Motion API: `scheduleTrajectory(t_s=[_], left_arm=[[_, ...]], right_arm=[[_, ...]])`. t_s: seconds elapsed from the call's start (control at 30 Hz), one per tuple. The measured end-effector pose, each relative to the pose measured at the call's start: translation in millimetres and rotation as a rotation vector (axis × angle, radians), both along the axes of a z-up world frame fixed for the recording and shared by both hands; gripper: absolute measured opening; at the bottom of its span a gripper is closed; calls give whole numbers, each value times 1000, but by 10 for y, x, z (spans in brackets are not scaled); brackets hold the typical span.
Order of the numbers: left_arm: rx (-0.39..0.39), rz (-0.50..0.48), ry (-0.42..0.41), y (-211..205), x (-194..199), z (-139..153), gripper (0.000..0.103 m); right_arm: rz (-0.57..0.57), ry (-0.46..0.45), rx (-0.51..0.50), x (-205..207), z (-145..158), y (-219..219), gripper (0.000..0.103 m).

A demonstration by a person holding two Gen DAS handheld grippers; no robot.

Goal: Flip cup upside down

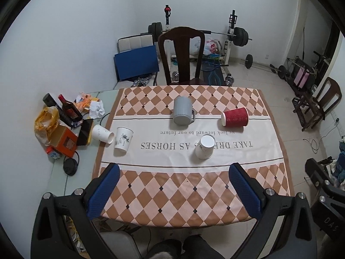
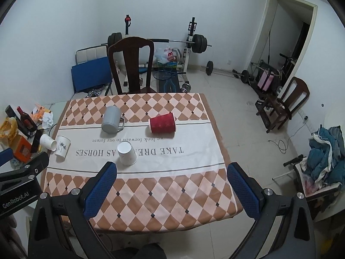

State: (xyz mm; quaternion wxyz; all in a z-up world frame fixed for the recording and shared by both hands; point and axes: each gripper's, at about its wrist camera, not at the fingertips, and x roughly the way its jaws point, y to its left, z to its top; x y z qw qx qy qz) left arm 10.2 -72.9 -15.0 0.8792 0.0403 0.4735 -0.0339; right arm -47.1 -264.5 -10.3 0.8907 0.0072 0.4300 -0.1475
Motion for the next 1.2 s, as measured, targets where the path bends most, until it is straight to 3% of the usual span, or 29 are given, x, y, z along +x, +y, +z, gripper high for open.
scheduleTrajectory(t_s=[0.5,1.2], left_arm=[[1,39,30,18,34,86,103],[10,12,49,-26,115,36,103]], right_arm=[[10,-2,6,38,132,-78,103],[23,25,11,198,-73,-90,103]])
